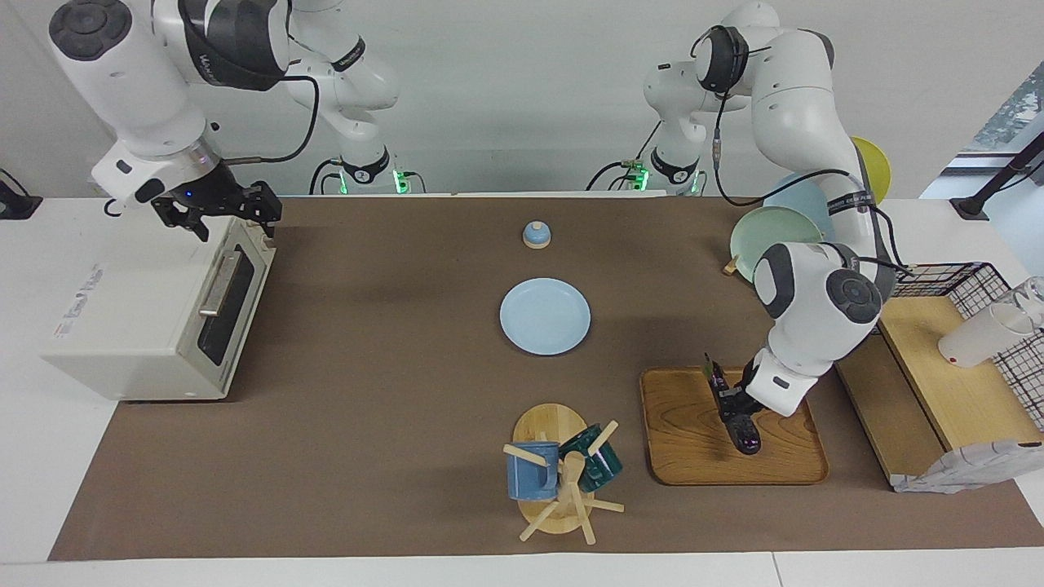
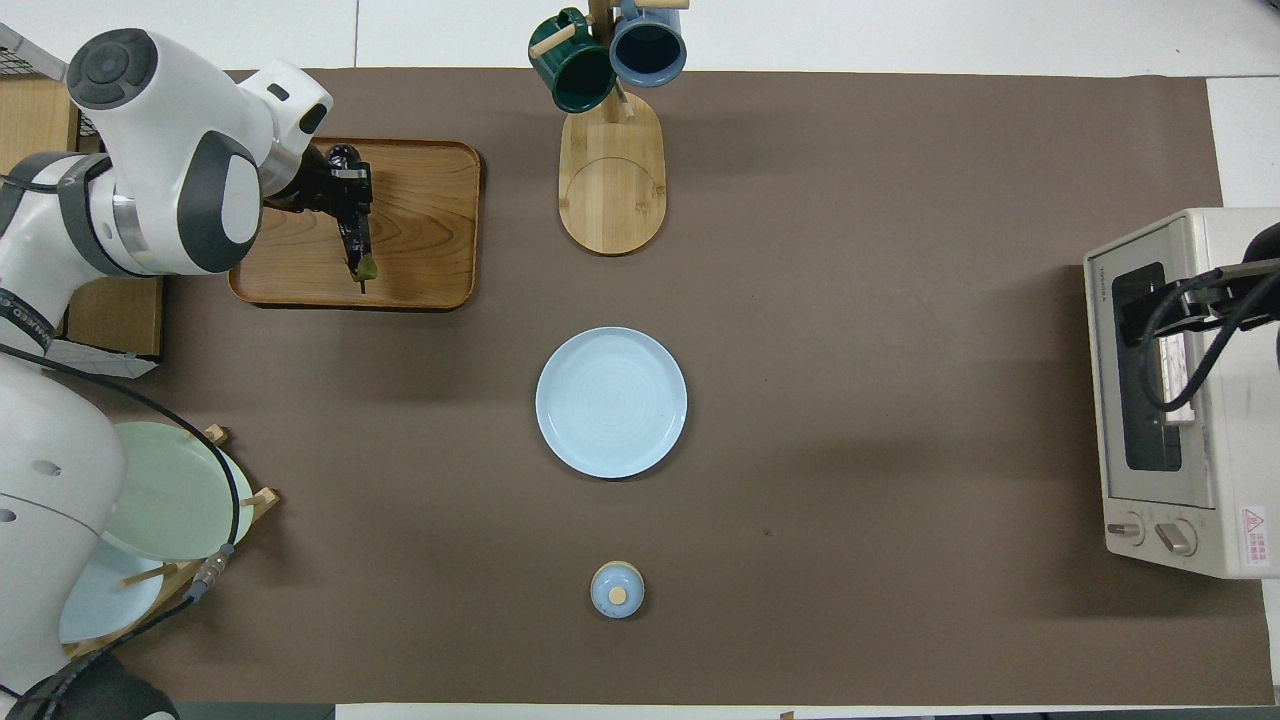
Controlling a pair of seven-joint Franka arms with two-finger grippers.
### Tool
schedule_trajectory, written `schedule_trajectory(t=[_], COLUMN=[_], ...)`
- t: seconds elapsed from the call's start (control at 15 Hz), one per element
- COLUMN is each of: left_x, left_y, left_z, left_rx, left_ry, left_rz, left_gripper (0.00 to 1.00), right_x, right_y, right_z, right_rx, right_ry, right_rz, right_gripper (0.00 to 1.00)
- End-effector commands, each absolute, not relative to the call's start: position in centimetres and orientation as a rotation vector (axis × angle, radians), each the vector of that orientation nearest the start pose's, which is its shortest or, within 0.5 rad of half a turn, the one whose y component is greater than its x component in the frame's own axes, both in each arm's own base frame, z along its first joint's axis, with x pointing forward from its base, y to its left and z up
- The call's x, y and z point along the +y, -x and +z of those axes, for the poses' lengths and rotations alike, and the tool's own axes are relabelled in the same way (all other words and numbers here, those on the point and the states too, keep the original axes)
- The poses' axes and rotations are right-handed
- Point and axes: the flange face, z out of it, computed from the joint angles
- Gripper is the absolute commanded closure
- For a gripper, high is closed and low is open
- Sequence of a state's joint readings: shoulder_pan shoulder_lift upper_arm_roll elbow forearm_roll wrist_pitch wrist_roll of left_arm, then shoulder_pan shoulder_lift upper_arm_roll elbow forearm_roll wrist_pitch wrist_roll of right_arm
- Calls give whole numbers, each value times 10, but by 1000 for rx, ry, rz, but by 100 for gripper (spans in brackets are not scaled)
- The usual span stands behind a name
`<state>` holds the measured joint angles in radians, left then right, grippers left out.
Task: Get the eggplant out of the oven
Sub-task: 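Lower the eggplant onto the wooden tray and open the left gripper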
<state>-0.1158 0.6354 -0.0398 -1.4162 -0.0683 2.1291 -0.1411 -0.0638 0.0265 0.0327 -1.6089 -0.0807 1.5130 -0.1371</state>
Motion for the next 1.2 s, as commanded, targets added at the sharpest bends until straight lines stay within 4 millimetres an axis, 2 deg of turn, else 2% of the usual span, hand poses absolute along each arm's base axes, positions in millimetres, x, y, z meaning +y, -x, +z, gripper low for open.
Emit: schedule_trajectory(t=[0.0,0.2,0.33,0.47,0.6,0.67,0.8,0.87,1.13], left_x=[-112,-113,-107,-104,-100,-89,-78,-67,-50], left_y=[-722,-718,-718,-718,-714,-709,-686,-676,-628], left_z=[334,330,333,342,375,397,443,462,546], left_rx=[-14,27,44,48,14,-24,-56,-80,-93], left_ry=[3223,3222,3221,3217,3230,3232,3232,3228,3218], left_rz=[-151,-140,-124,-83,-90,-117,-103,-63,17], left_gripper=[100,100,1,0,0,0,0,0,0], right_x=[-27,-36,-35,-36,-41,-40,-33,-38,-43], right_y=[-531,-530,-533,-532,-533,-532,-530,-530,-530], right_z=[592,590,590,592,596,598,601,602,600], right_rx=[-139,-107,-110,-77,-4,11,131,151,149], right_ry=[3192,3188,3192,3195,3199,3191,3182,3183,3179], right_rz=[194,194,185,175,129,120,113,104,114], right_gripper=[0,0,0,0,0,0,0,0,0])
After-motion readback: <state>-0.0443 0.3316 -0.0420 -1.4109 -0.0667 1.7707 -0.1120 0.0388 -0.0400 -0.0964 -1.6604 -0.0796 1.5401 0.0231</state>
